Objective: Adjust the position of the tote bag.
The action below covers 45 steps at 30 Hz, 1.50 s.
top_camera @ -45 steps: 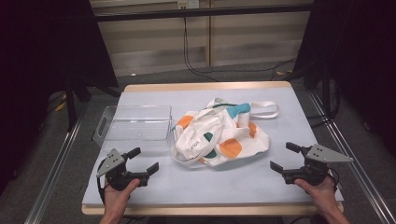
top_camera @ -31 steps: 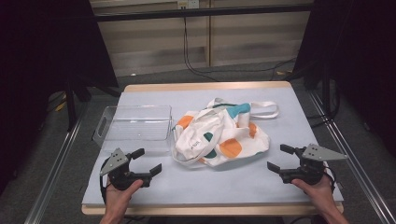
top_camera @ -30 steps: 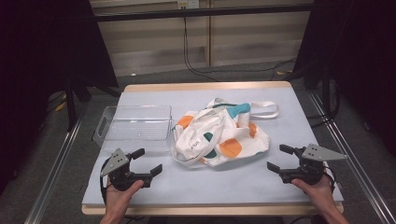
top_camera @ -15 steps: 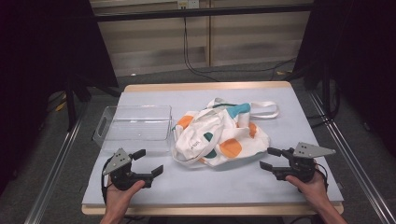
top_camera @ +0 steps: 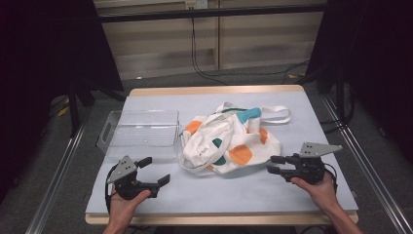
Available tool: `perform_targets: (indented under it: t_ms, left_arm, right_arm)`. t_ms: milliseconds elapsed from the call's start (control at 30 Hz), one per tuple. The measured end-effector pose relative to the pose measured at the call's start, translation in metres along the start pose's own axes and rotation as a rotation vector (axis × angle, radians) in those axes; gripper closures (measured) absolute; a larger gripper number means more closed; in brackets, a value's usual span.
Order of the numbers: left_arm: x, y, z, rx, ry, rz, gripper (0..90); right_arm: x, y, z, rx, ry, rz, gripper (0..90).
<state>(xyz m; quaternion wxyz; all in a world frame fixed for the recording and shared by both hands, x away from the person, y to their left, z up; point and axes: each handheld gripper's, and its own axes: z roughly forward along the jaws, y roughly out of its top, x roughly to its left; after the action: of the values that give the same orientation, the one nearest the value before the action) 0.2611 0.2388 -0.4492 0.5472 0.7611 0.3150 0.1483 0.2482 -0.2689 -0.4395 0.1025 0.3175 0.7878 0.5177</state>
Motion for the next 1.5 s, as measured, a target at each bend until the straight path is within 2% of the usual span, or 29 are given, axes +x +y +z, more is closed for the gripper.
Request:
perform_targets:
  t_ms: [167, 300, 333, 433, 633, 767, 833, 900, 933, 1000, 1100, 1233, 1333, 1500]
  left_arm:
    - [-0.002, 0.001, 0.001, 0.003, -0.010, 0.007, 6.2]
    - [-0.002, 0.001, 0.002, 0.016, 0.001, 0.007, 6.0]
    - [-0.001, 0.001, 0.002, 0.019, -0.005, 0.006, 5.6]
    - [-0.001, 0.000, 0.002, 0.015, -0.020, 0.002, 5.7]
    - [-0.002, 0.001, 0.002, 0.027, -0.016, 0.011, 5.6]
    - [-0.002, 0.001, 0.003, 0.024, -0.040, 0.015, 5.6]
    - [-0.002, 0.002, 0.003, 0.033, -0.030, 0.023, 5.6]
    - [-0.003, 0.001, 0.004, 0.025, -0.039, 0.015, 5.7]
    - [-0.003, 0.001, 0.003, 0.031, -0.029, 0.016, 5.6]
    - [-0.003, 0.001, 0.004, 0.027, -0.041, 0.014, 5.6]
    - [-0.002, 0.001, 0.004, 0.036, -0.029, 0.020, 5.6]
    - [-0.002, 0.001, 0.004, 0.033, -0.038, 0.022, 5.6]
    - [-0.001, 0.001, 0.004, 0.028, -0.040, 0.017, 5.6]
    - [0.000, 0.001, 0.004, 0.036, -0.028, 0.020, 5.6]
  right_arm:
    - [-0.002, 0.014, 0.014, 0.049, 0.057, -0.026, 58.6]
    - [-0.004, 0.020, 0.022, 0.065, 0.073, -0.038, 58.6]
    - [-0.006, 0.024, 0.027, 0.072, 0.094, -0.045, 58.0]
    - [-0.007, 0.028, 0.031, 0.071, 0.103, -0.037, 56.9]
    - [-0.017, 0.042, 0.044, 0.093, 0.105, -0.055, 56.7]
    - [-0.023, 0.048, 0.049, 0.098, 0.109, -0.062, 58.2]
    - [-0.026, 0.053, 0.053, 0.110, 0.112, -0.066, 59.3]
    - [-0.031, 0.060, 0.058, 0.141, 0.116, -0.078, 61.0]
    - [-0.032, 0.063, 0.060, 0.149, 0.125, -0.079, 61.2]
    - [-0.034, 0.065, 0.062, 0.154, 0.124, -0.082, 61.4]
    - [-0.039, 0.073, 0.067, 0.170, 0.125, -0.088, 61.8]
    - [-0.045, 0.082, 0.075, 0.202, 0.120, -0.100, 63.9]
    - [-0.050, 0.092, 0.083, 0.242, 0.123, -0.120, 65.8]
    - [-0.057, 0.102, 0.092, 0.274, 0.125, -0.127, 63.3]
